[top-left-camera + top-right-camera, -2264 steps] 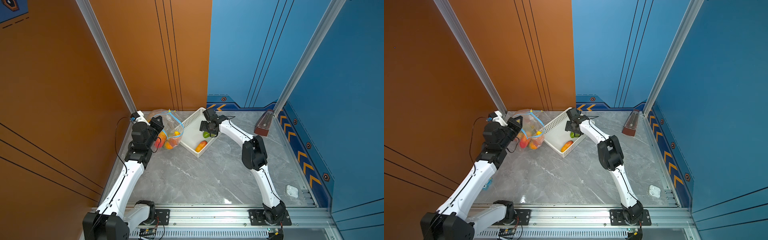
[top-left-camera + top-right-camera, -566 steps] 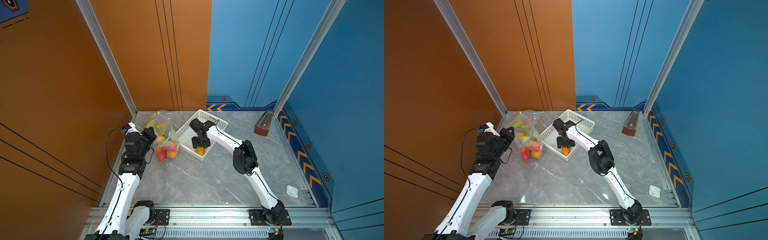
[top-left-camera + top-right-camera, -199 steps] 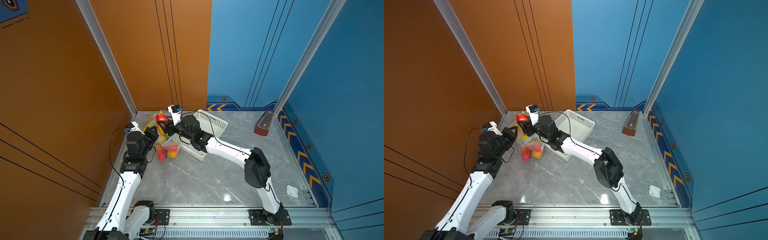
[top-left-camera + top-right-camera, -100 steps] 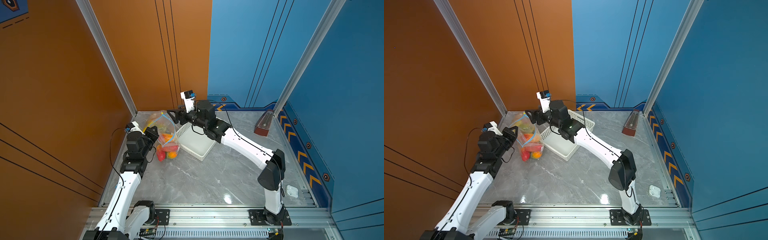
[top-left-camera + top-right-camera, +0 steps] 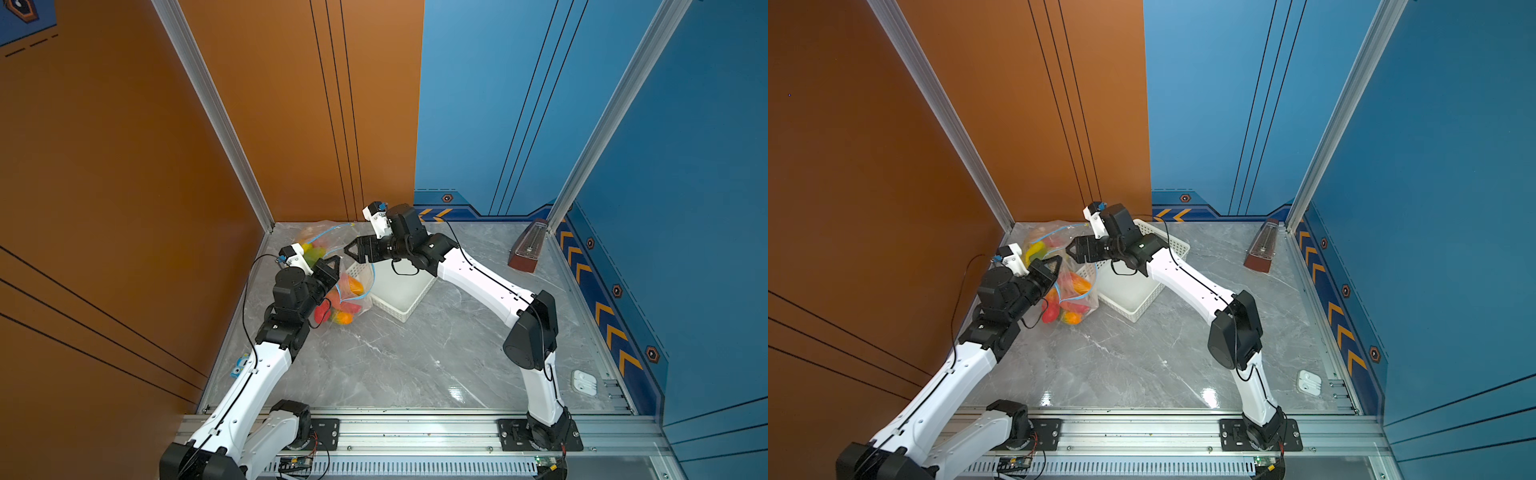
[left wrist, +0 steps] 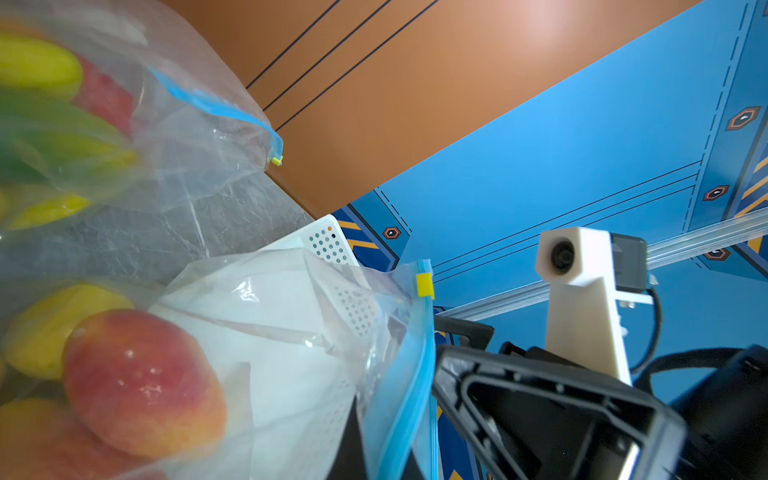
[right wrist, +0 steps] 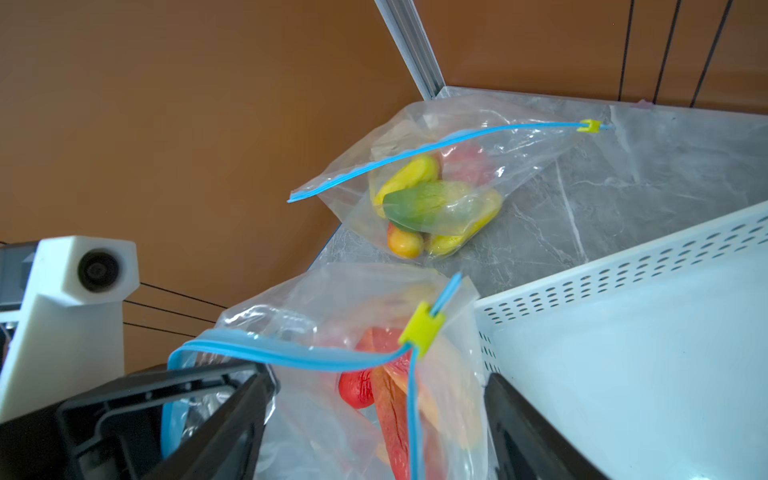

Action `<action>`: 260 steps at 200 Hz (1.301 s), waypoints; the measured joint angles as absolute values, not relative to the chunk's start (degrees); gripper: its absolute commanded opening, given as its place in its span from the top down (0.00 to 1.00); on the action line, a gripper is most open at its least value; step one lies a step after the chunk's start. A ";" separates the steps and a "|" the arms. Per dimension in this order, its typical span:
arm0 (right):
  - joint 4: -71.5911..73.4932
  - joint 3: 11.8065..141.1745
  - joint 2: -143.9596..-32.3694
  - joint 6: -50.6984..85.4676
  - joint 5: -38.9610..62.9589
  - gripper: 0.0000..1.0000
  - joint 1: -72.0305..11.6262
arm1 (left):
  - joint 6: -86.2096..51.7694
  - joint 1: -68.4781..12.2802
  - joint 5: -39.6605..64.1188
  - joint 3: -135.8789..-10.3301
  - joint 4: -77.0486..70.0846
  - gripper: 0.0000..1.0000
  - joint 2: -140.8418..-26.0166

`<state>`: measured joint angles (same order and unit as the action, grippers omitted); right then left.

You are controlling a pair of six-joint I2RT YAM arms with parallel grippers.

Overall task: Place the mango in a zip-top bag and seal the zipper
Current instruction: Adjust the zipper food storage bag at the center of the board.

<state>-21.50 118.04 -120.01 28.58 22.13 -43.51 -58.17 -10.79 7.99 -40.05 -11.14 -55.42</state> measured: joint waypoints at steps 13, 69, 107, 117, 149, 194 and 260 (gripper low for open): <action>-21.45 117.97 -121.03 30.09 23.07 0.26 -42.50 | -58.15 -11.68 7.97 -39.81 -11.49 0.86 -56.40; -18.90 116.16 -121.40 34.52 24.56 0.44 -42.37 | -57.78 -13.13 11.31 -39.81 -12.64 0.23 -57.52; -15.79 108.99 -119.39 36.27 25.43 0.75 -39.72 | -56.16 -9.63 15.31 -39.81 -12.91 0.08 -52.56; -15.81 108.44 -119.07 36.53 25.34 0.85 -38.76 | -55.66 -9.04 15.84 -39.92 -13.21 0.07 -51.24; -14.90 108.73 -118.63 36.49 25.43 0.90 -36.95 | -53.15 -6.61 17.87 -42.17 -13.78 0.10 -51.92; -13.96 119.87 -122.87 29.67 32.51 1.00 -37.08 | -50.65 0.71 23.44 -49.63 -13.98 0.28 -66.41; -13.39 141.71 -138.08 28.84 41.91 0.50 -33.71 | -48.31 -5.08 32.97 -58.00 -15.22 0.58 -82.15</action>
